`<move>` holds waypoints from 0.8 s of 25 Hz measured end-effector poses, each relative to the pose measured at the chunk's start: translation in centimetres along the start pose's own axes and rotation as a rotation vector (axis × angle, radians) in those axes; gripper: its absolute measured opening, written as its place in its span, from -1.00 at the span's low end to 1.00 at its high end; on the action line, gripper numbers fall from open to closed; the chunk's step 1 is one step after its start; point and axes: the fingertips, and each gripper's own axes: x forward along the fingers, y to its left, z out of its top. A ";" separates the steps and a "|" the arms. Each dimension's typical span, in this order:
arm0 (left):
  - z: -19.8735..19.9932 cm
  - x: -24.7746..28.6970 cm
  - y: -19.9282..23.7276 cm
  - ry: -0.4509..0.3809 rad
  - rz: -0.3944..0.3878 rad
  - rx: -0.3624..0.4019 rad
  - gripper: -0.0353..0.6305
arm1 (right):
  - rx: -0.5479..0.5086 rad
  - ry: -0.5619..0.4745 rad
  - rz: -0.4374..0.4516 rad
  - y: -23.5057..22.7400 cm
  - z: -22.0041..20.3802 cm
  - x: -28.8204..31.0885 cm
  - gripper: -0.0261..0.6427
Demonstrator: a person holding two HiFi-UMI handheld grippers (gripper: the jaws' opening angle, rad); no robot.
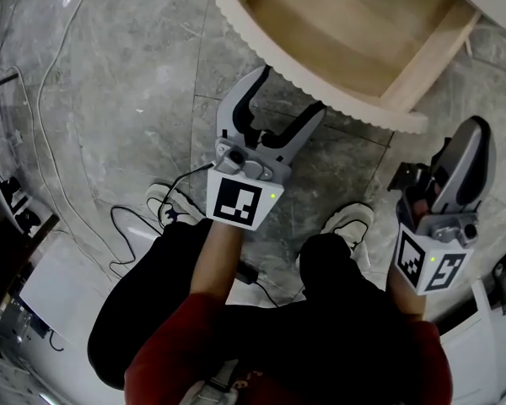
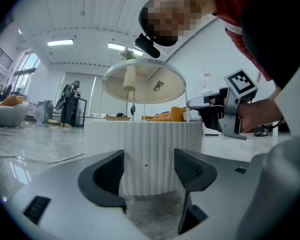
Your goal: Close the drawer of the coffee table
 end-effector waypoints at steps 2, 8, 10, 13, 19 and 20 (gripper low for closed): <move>0.0 0.2 0.1 -0.006 0.020 -0.020 0.04 | -0.001 0.004 -0.010 -0.4 -0.1 -0.2 -0.84; 0.3 1.6 0.1 -0.017 0.048 -0.012 0.04 | 0.000 0.008 -0.021 -1.1 -0.3 -0.5 -0.84; 0.6 2.4 0.2 -0.023 0.051 0.007 0.04 | 0.001 0.007 -0.023 -1.3 -0.2 -0.6 -0.84; 0.9 3.6 0.3 -0.027 0.047 0.033 0.04 | 0.002 0.006 -0.026 -1.4 -0.2 -0.7 -0.84; 1.2 5.9 0.4 -0.026 0.046 0.049 0.04 | 0.009 -0.003 -0.044 -1.9 0.3 -1.3 -0.84; 1.3 6.3 0.4 -0.031 0.044 0.059 0.04 | 0.010 -0.005 -0.049 -2.1 0.4 -1.4 -0.84</move>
